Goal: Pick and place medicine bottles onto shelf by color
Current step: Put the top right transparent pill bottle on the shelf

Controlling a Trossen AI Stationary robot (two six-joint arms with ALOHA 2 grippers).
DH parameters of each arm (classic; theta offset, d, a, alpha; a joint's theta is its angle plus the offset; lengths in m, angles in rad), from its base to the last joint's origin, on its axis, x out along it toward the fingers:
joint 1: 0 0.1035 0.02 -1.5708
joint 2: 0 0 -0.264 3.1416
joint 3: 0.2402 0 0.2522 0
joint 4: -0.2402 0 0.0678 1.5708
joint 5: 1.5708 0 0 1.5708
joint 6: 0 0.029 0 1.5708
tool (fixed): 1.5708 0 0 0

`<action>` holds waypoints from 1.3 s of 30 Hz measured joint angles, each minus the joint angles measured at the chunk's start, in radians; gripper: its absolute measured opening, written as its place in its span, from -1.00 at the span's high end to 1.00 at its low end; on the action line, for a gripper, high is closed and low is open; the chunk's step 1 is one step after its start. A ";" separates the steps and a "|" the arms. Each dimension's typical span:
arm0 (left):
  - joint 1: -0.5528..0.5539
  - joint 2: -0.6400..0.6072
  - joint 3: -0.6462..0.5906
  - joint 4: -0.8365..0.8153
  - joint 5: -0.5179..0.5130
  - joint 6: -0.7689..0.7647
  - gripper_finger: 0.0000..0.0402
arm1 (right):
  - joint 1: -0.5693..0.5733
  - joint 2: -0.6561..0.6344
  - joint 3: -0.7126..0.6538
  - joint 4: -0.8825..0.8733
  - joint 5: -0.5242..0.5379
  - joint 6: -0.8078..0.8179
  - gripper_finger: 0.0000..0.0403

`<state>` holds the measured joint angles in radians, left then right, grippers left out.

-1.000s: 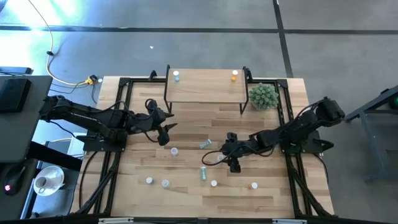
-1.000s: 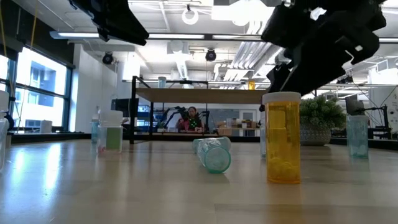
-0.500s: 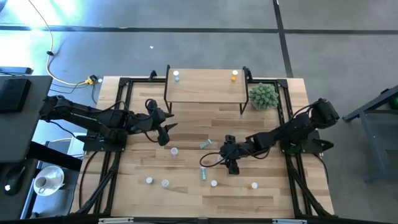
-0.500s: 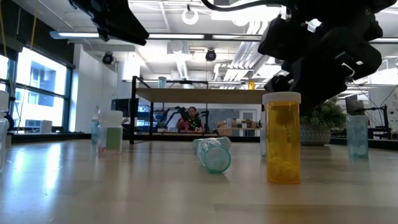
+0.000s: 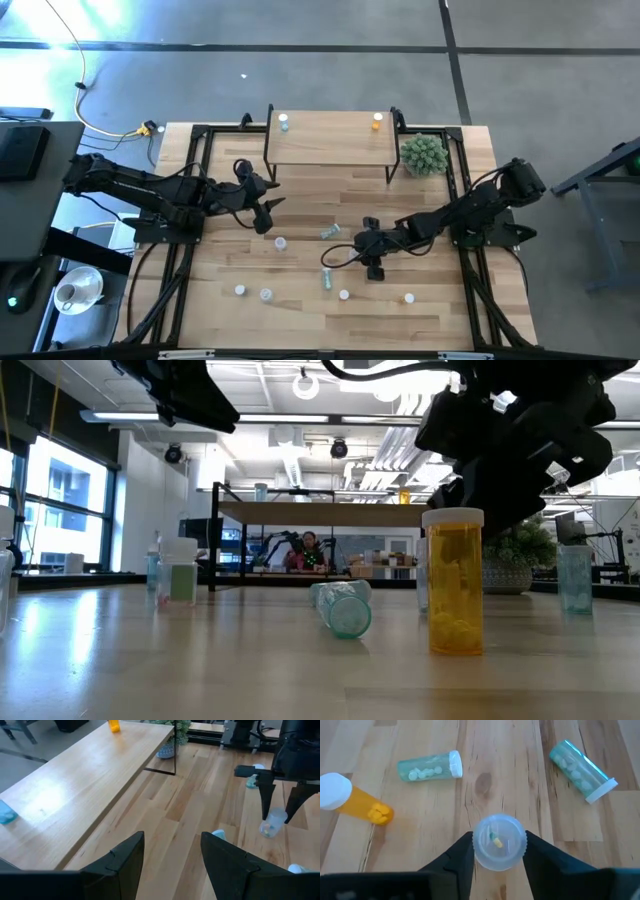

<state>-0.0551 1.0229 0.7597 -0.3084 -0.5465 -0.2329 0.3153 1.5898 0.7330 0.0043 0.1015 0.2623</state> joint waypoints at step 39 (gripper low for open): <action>0.000 0.000 0.000 0.000 0.003 0.018 0.07 | -0.523 -0.256 0.415 -0.092 0.225 -0.263 0.37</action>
<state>-0.0547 1.0229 0.7597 -0.3088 -0.5434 -0.2153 -0.2082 1.3342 1.1482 -0.0872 0.3267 -0.0007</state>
